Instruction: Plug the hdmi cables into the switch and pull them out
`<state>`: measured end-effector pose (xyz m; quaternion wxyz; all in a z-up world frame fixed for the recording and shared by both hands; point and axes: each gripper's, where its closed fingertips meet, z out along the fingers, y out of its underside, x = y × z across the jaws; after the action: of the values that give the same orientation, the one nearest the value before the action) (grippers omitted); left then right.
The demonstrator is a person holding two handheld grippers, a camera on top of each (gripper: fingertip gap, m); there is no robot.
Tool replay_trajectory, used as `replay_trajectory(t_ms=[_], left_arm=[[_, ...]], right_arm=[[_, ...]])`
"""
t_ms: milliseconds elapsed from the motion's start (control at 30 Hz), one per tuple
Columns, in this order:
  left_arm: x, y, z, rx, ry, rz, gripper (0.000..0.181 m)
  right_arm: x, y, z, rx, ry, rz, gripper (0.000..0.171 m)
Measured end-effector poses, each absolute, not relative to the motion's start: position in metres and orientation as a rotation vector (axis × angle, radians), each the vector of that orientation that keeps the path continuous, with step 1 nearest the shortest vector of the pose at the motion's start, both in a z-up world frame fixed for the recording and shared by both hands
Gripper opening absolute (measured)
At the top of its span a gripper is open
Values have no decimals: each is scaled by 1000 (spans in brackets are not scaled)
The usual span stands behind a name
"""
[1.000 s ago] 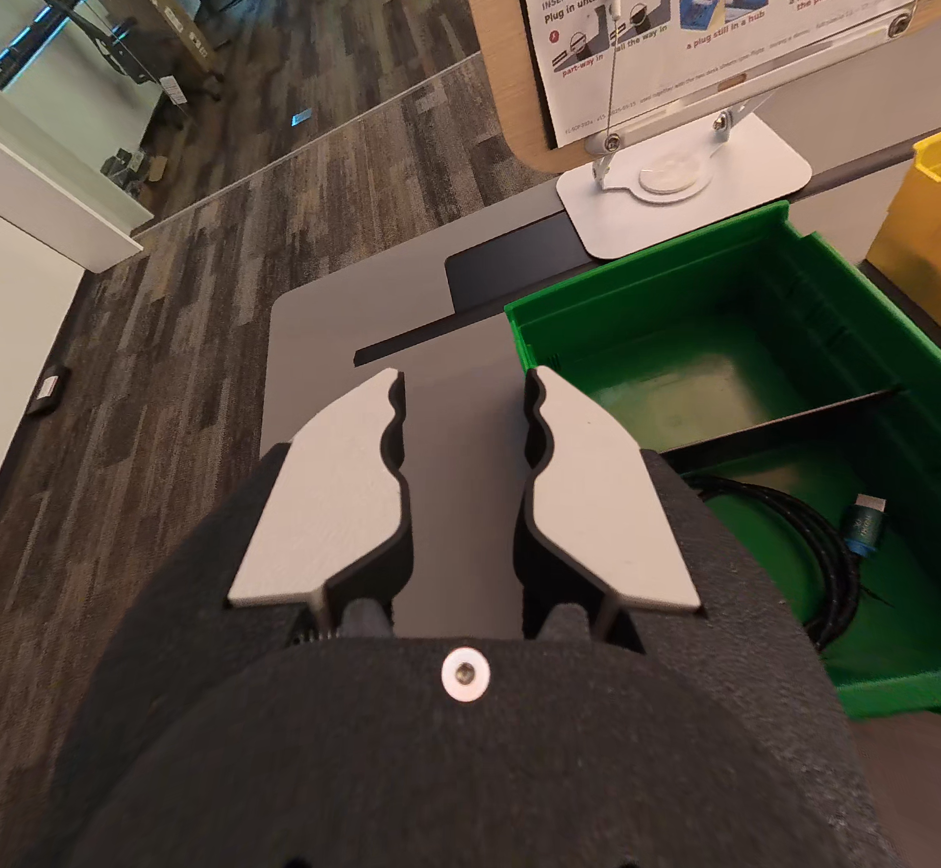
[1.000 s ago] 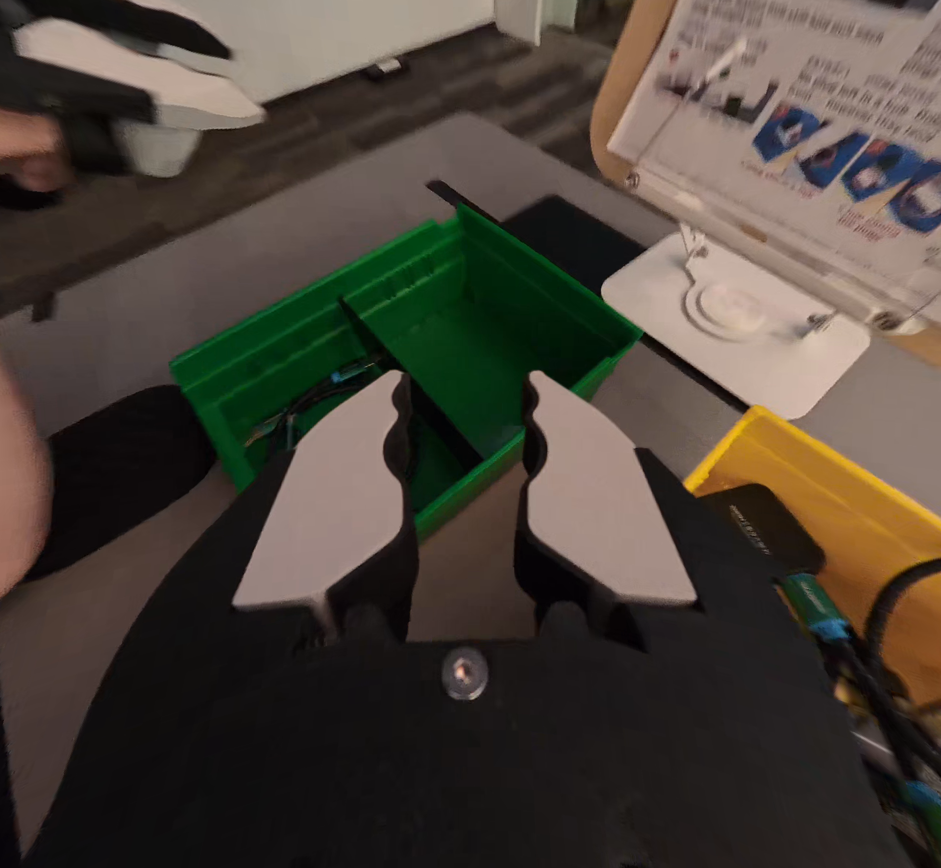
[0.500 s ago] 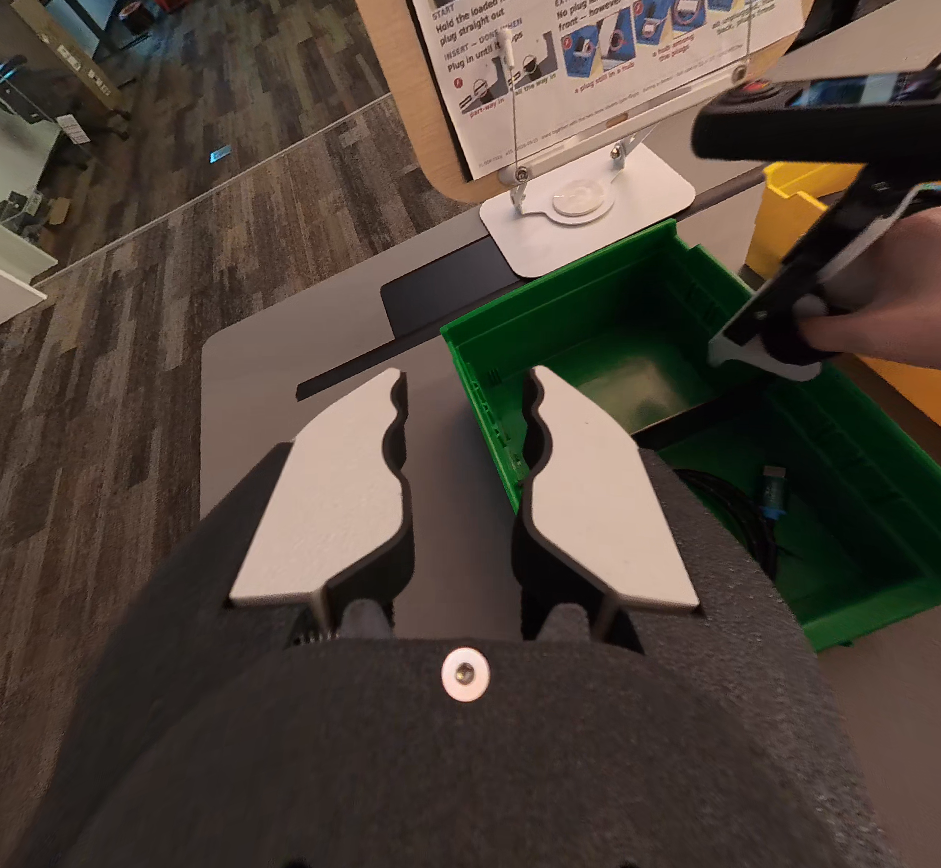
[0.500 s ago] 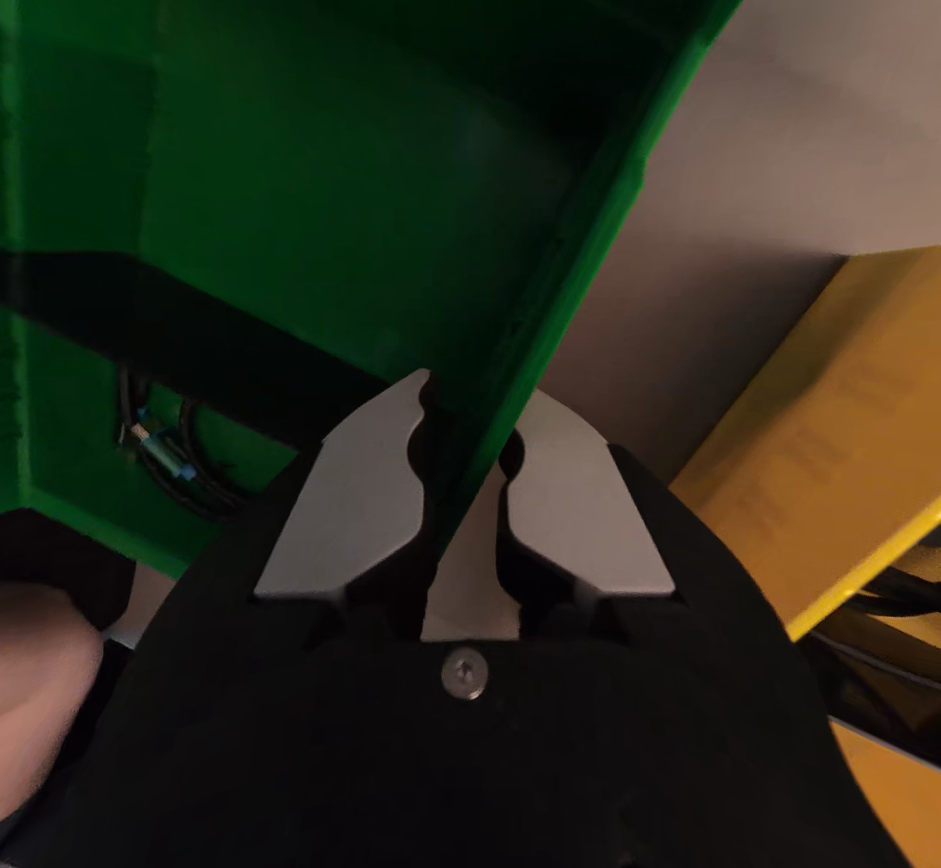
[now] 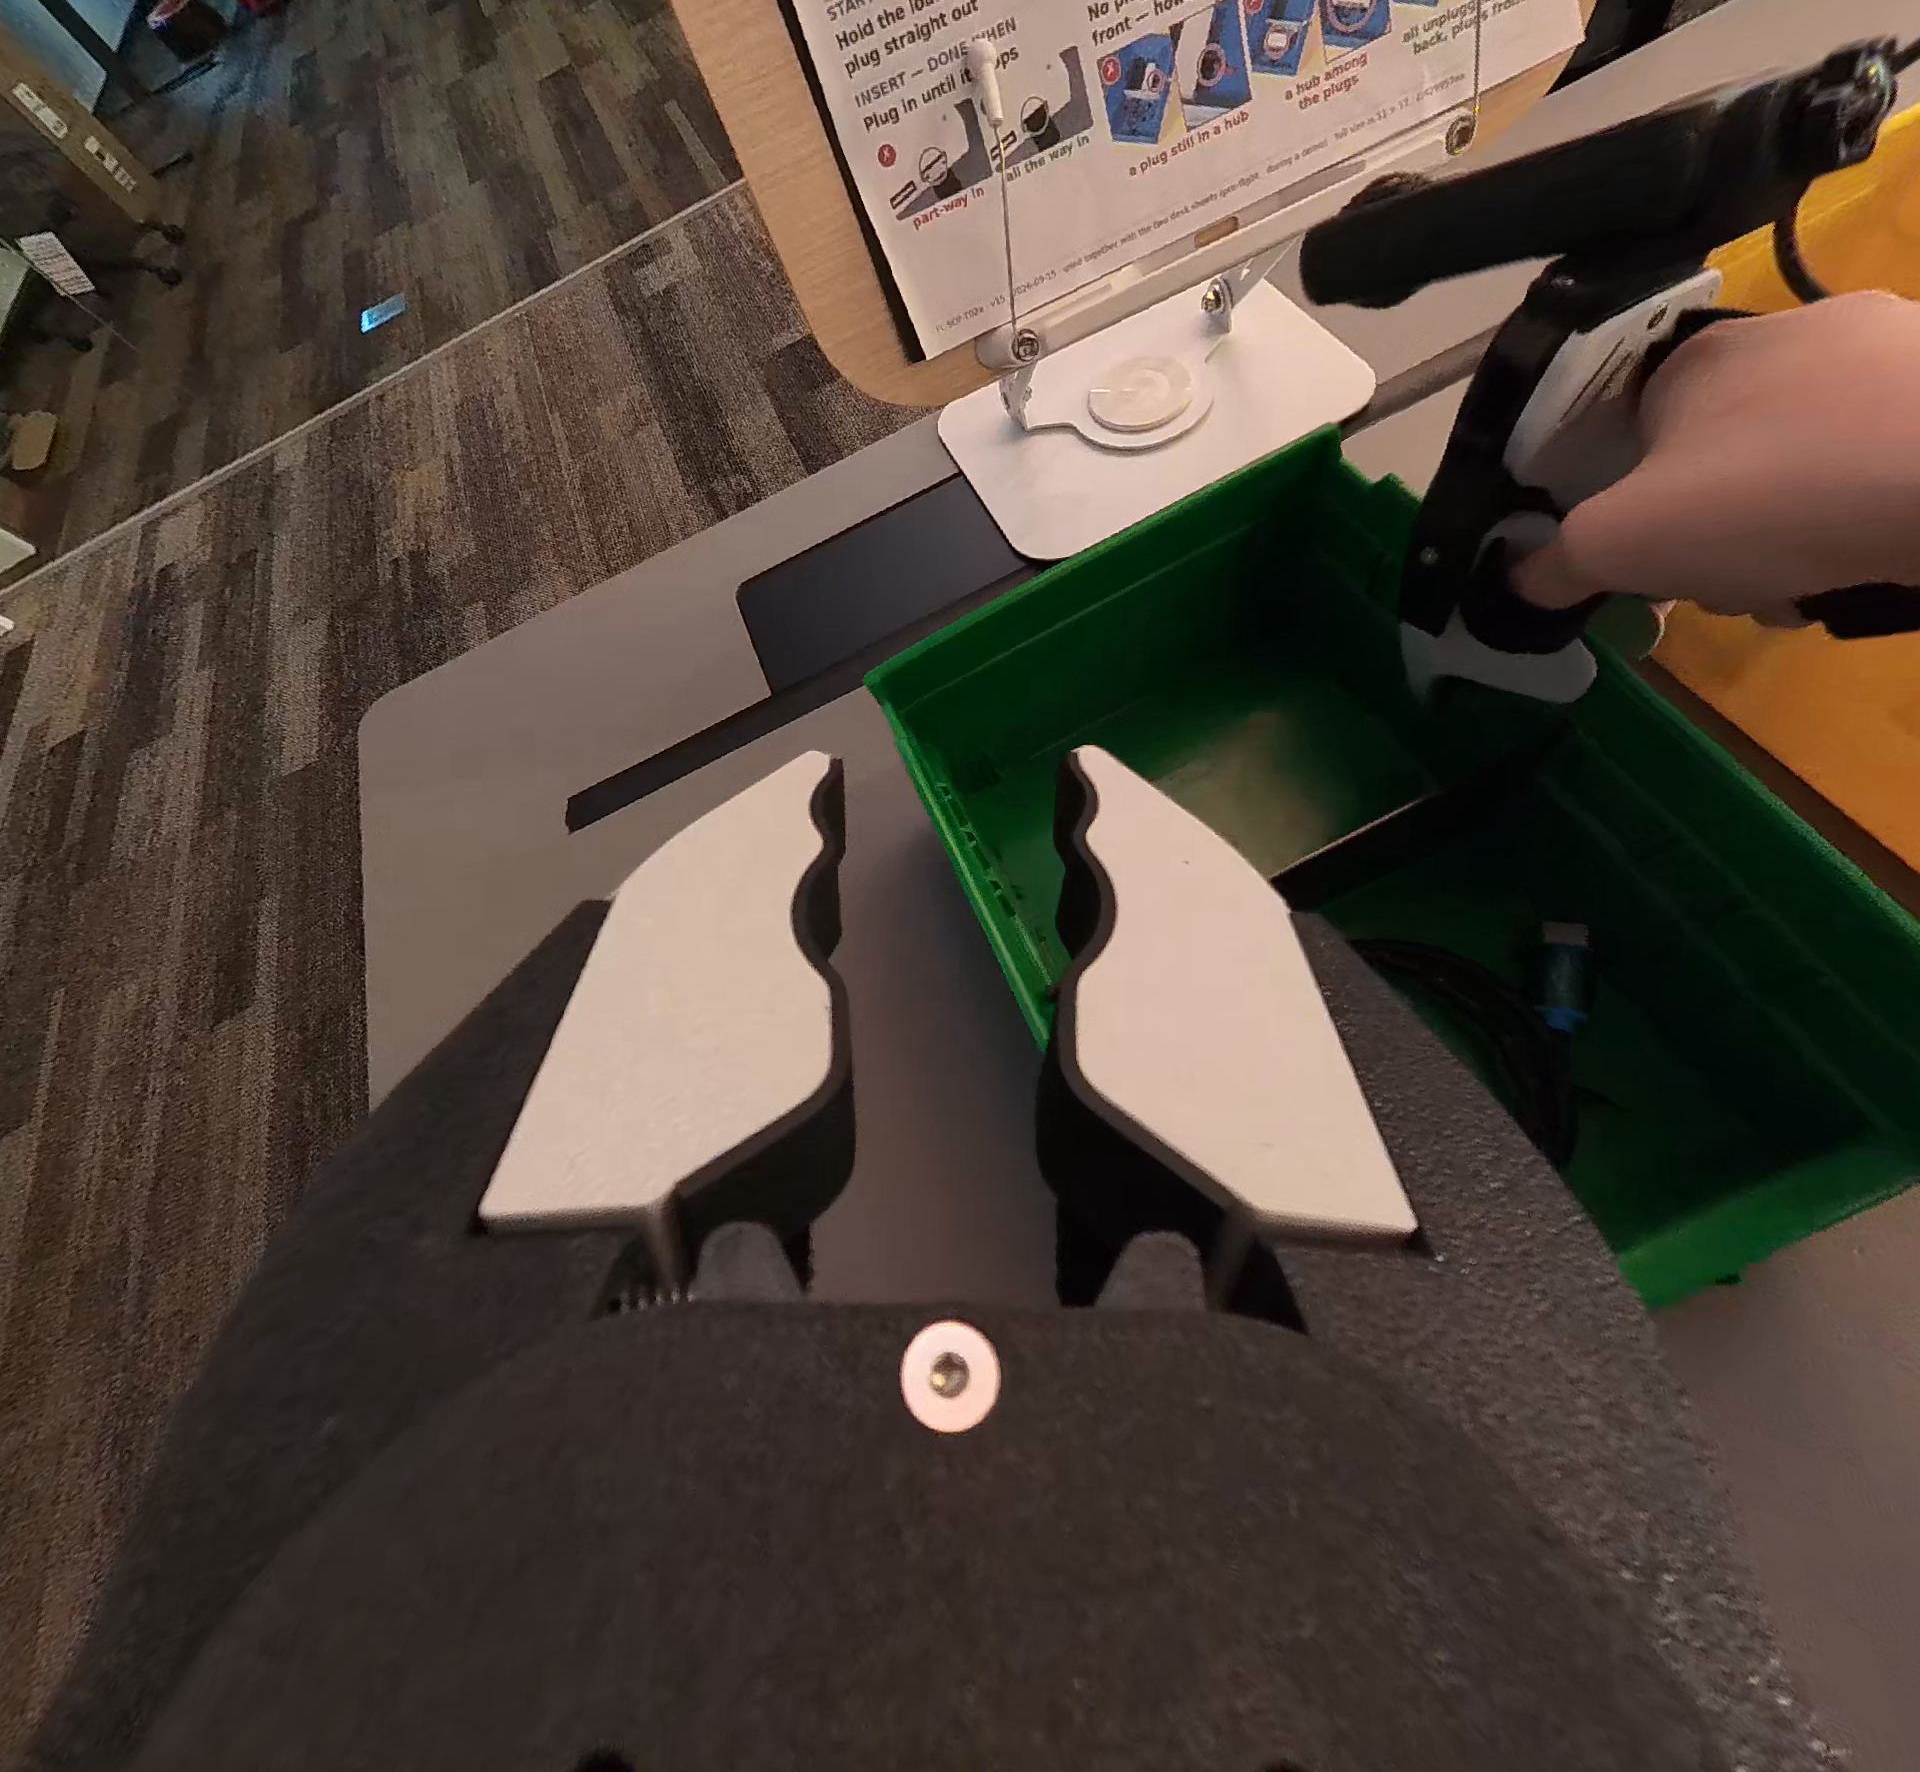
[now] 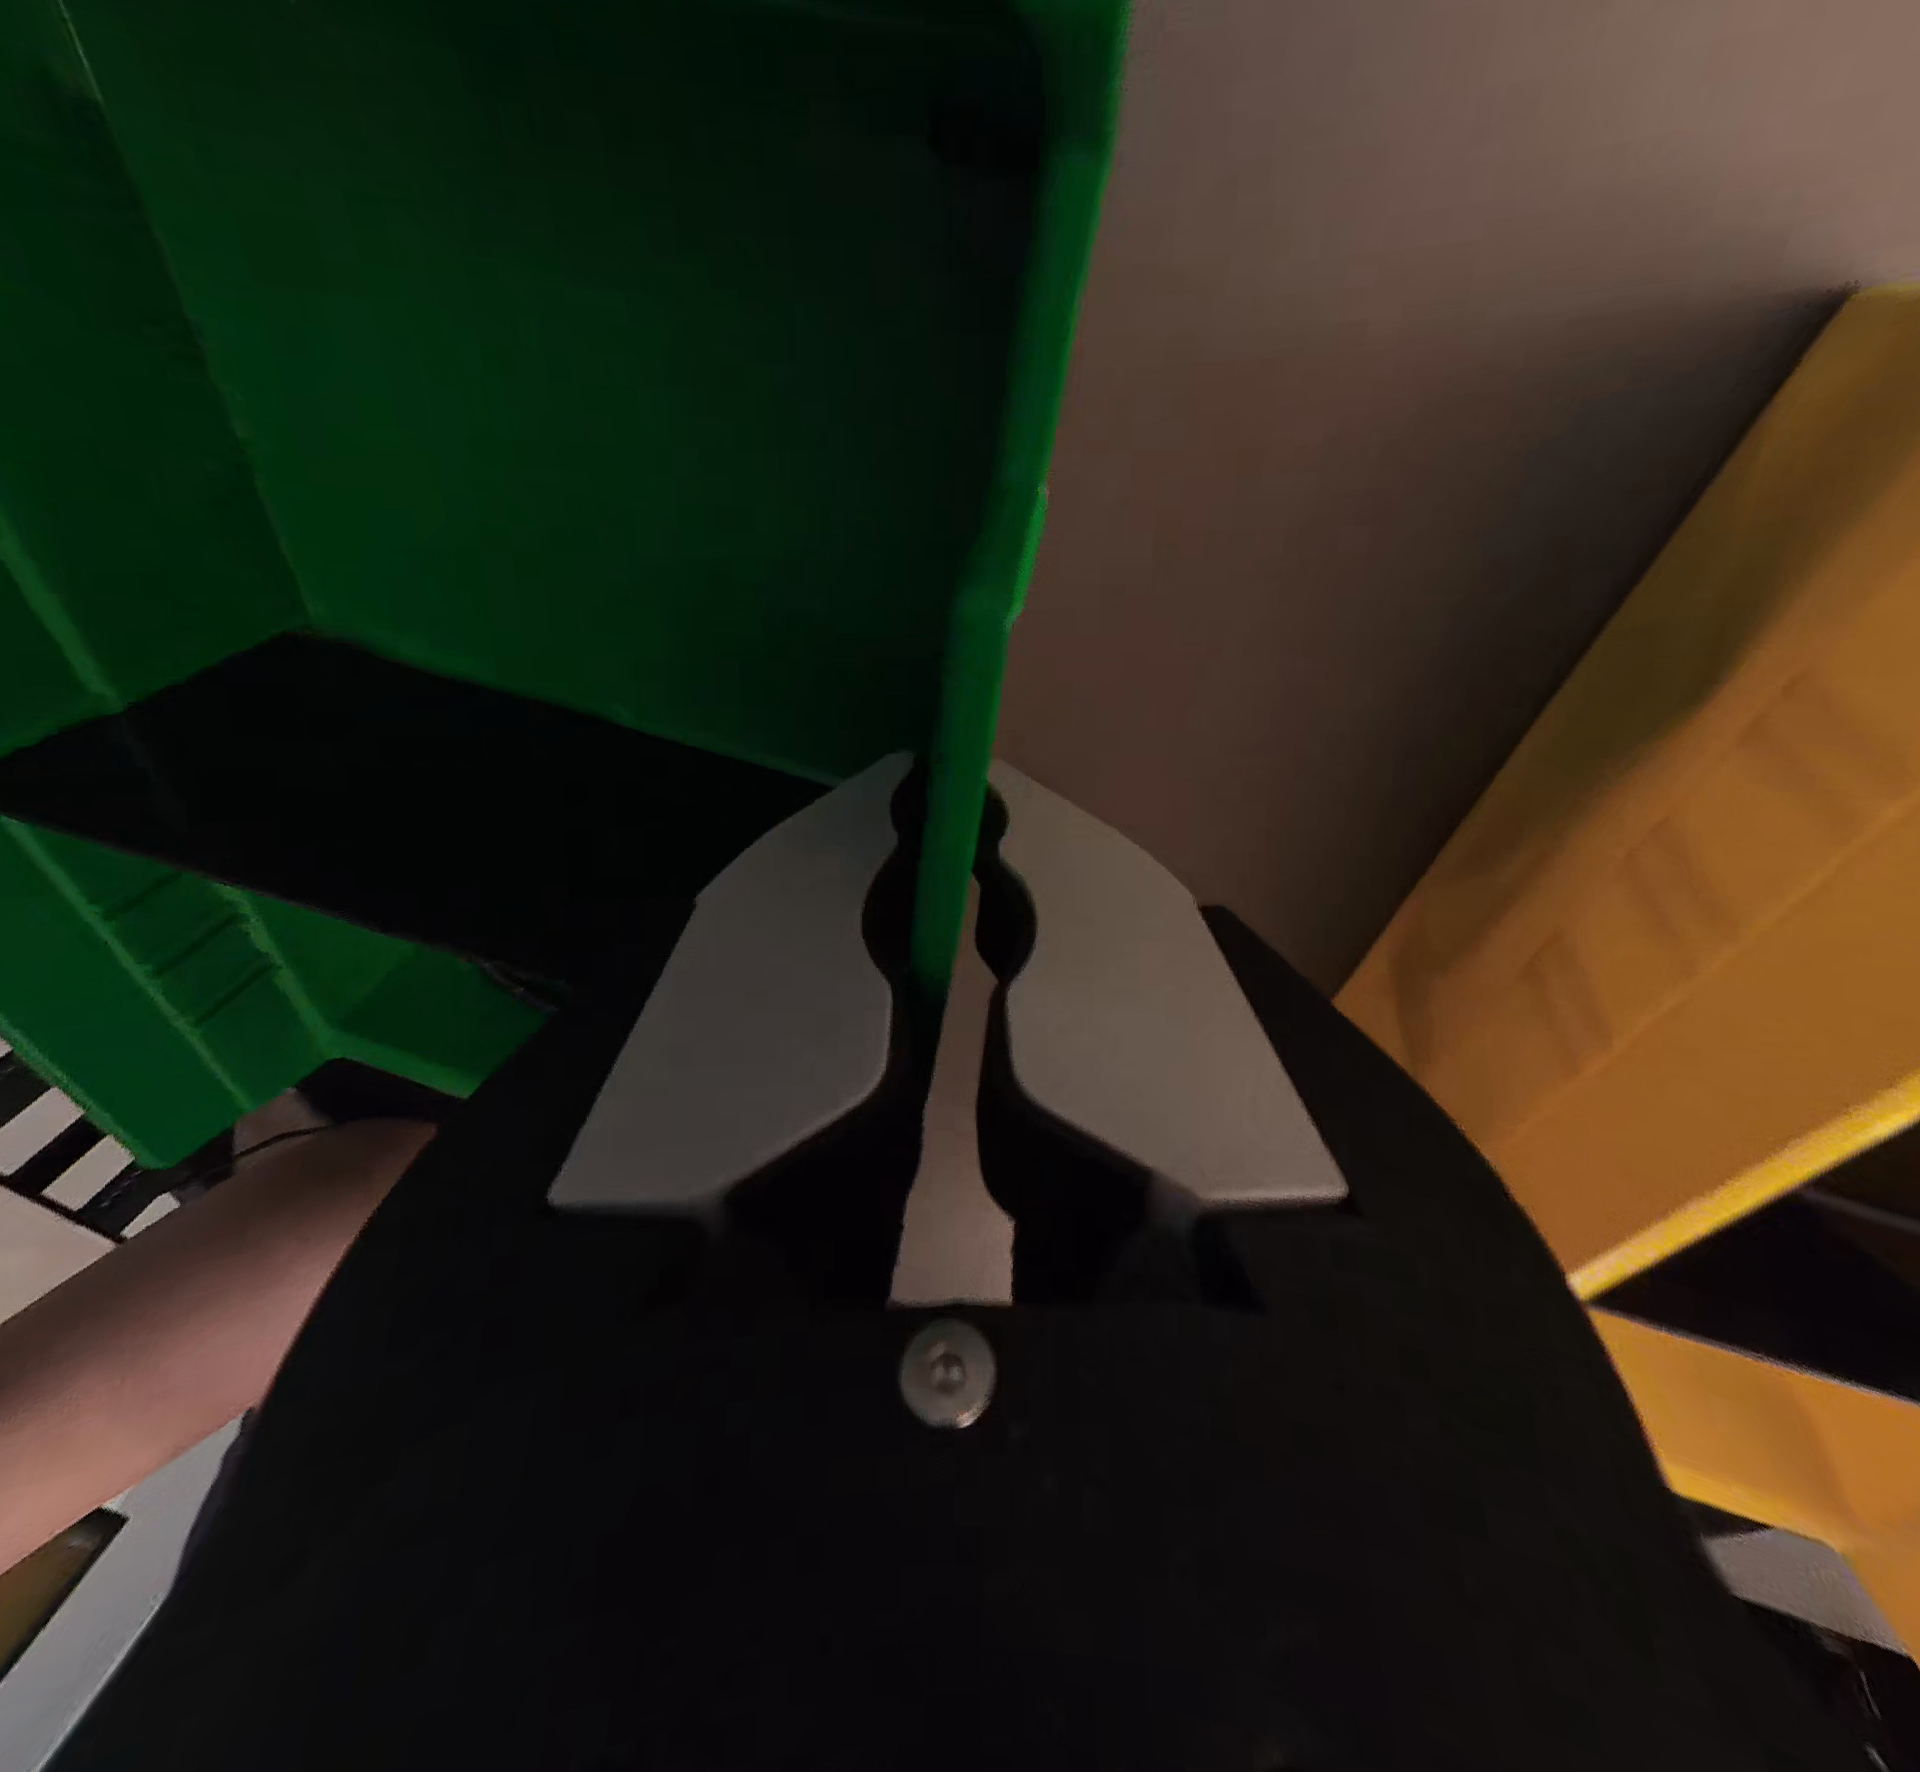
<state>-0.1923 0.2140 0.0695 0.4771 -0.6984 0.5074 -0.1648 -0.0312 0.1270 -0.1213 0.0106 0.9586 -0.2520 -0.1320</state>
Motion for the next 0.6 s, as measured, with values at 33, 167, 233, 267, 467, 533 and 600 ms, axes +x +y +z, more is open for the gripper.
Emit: replay_trajectory(t_ms=[33,167,233,267,467,533,600], left_arm=[[-194,214,70,-1705,1238,-401,38],[-199,214,78,-1695,1209,-424,38],[-203,214,81,-1696,1196,-431,38],[-205,214,82,-1697,1192,-429,38],[-219,207,107,-1644,1095,-448,39],[-224,197,124,-1600,1046,-517,39],[-229,184,137,-1548,1031,-590,39]], right_arm=[[-30,126,-119,2975,-794,-410,6],[-24,122,-107,2944,-788,-394,5],[-23,121,-98,2933,-770,-388,6],[-22,120,-93,2929,-764,-395,5],[-10,112,-39,2942,-756,-484,6],[3,105,-14,2967,-775,-520,5],[23,90,13,2996,-804,-554,6]])
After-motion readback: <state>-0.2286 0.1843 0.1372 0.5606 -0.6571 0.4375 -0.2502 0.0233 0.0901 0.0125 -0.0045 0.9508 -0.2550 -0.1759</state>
